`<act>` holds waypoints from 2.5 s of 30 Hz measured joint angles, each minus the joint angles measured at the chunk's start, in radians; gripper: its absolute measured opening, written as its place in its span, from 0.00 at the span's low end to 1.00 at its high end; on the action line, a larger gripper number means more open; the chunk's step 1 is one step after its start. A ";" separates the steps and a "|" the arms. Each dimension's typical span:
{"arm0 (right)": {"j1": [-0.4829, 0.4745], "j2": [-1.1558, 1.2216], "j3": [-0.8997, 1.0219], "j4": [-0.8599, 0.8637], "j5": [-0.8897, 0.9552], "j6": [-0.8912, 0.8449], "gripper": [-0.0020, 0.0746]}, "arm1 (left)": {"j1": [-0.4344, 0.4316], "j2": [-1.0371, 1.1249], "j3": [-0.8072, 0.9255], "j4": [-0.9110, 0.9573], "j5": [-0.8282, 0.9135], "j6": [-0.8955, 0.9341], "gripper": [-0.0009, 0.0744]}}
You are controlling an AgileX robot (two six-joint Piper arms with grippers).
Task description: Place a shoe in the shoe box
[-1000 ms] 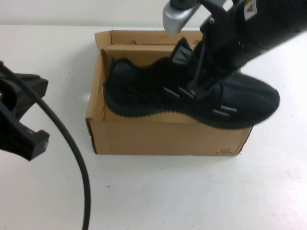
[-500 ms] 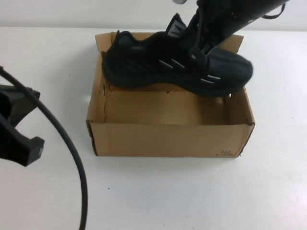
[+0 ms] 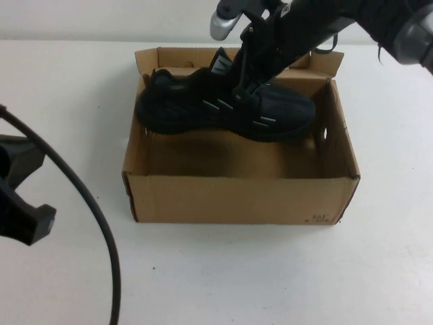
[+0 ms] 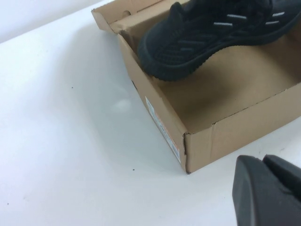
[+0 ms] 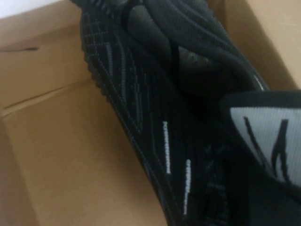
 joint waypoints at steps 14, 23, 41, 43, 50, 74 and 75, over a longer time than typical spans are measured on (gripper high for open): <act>-0.002 0.105 -0.033 -0.073 -0.044 0.014 0.06 | 0.000 0.000 0.000 0.000 0.006 0.000 0.01; -0.004 0.107 -0.083 -0.093 -0.021 0.014 0.06 | 0.000 0.000 0.000 -0.007 0.004 -0.002 0.01; -0.004 0.159 -0.106 -0.099 -0.018 0.014 0.06 | 0.000 0.000 0.000 -0.032 -0.005 -0.002 0.01; -0.004 0.167 -0.106 -0.104 -0.018 0.014 0.06 | 0.000 0.000 0.000 -0.032 -0.005 -0.002 0.01; -0.004 0.174 -0.106 -0.112 -0.022 0.014 0.06 | 0.000 0.000 0.000 -0.033 -0.005 -0.002 0.01; -0.004 -0.102 -0.112 -0.127 0.055 0.068 0.06 | 0.000 -0.033 0.000 -0.029 0.094 0.291 0.01; -0.004 -0.134 -0.115 -0.127 0.072 0.080 0.04 | 0.000 -0.039 0.000 -0.017 0.109 0.313 0.01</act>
